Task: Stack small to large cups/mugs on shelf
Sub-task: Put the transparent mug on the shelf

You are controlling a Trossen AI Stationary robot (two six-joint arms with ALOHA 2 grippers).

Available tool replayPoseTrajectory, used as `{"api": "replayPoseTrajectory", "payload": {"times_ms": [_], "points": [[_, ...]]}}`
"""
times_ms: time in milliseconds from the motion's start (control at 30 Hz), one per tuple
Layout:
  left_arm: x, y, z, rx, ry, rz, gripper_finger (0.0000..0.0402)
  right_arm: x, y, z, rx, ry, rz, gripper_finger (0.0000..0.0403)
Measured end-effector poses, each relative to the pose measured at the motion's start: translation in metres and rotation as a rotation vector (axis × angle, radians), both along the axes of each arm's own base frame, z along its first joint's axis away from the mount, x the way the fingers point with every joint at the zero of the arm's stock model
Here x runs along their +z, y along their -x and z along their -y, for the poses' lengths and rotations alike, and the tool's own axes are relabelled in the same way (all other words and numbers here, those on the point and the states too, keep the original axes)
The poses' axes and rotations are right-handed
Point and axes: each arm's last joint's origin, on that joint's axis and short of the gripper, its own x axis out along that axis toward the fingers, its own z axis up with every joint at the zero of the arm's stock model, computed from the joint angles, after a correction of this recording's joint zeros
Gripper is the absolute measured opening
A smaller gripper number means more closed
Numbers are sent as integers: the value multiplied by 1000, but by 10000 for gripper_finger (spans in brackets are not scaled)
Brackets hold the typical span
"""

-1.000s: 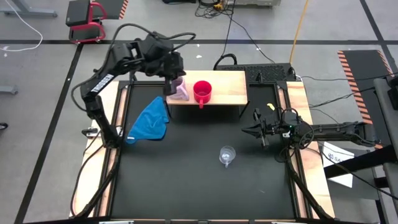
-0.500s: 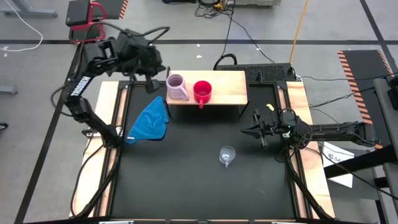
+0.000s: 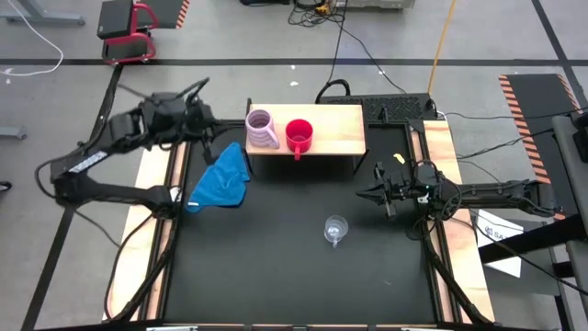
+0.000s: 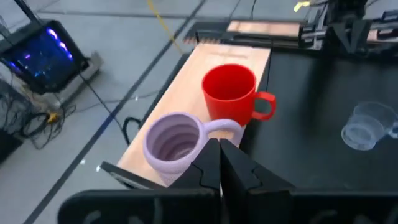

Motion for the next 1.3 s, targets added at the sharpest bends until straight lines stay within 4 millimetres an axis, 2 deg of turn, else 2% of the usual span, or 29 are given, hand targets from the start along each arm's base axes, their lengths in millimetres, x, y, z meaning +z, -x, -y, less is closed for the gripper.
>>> {"api": "replayPoseTrajectory", "payload": {"times_ms": [167,333,433,667,833,1033,1300], "points": [[-37,14,7,-4,18,19,0,0,0,0,0,0,0,0],[-53,22,16,-128,52,126,0,1,0,0,0,3,10,0],[-66,25,19,-140,64,158,0,2,0,0,0,5,19,0],[-93,23,21,-180,23,197,0,3,0,0,0,7,31,0],[-105,15,23,-294,17,242,0,3,0,0,0,7,31,0],[-124,16,20,-252,-12,299,0,3,0,0,0,4,31,0],[-159,33,19,-189,7,359,0,3,0,0,0,1,30,0]]}}
